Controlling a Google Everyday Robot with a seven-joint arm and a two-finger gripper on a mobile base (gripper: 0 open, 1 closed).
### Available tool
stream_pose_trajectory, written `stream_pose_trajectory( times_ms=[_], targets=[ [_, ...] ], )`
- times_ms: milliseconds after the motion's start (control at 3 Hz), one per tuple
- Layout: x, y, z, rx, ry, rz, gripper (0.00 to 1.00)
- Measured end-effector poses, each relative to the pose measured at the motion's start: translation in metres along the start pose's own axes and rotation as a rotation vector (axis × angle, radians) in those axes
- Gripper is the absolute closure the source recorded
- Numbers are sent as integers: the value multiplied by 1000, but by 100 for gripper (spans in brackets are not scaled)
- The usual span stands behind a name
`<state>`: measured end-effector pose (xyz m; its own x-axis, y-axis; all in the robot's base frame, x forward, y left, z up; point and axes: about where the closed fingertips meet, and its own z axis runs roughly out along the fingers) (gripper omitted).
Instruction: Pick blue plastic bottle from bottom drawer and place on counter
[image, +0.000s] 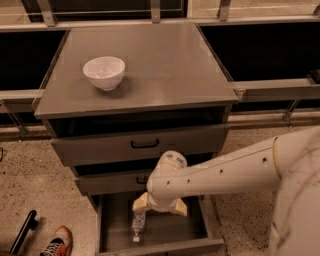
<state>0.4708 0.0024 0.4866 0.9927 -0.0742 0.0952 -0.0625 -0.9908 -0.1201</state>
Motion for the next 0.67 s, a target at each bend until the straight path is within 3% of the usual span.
stream_pose_trajectory(
  times_ms=[333, 667],
  targets=[
    [-1, -8, 49, 57, 20, 51, 0],
    [-6, -25, 60, 210, 66, 105, 0]
  ],
)
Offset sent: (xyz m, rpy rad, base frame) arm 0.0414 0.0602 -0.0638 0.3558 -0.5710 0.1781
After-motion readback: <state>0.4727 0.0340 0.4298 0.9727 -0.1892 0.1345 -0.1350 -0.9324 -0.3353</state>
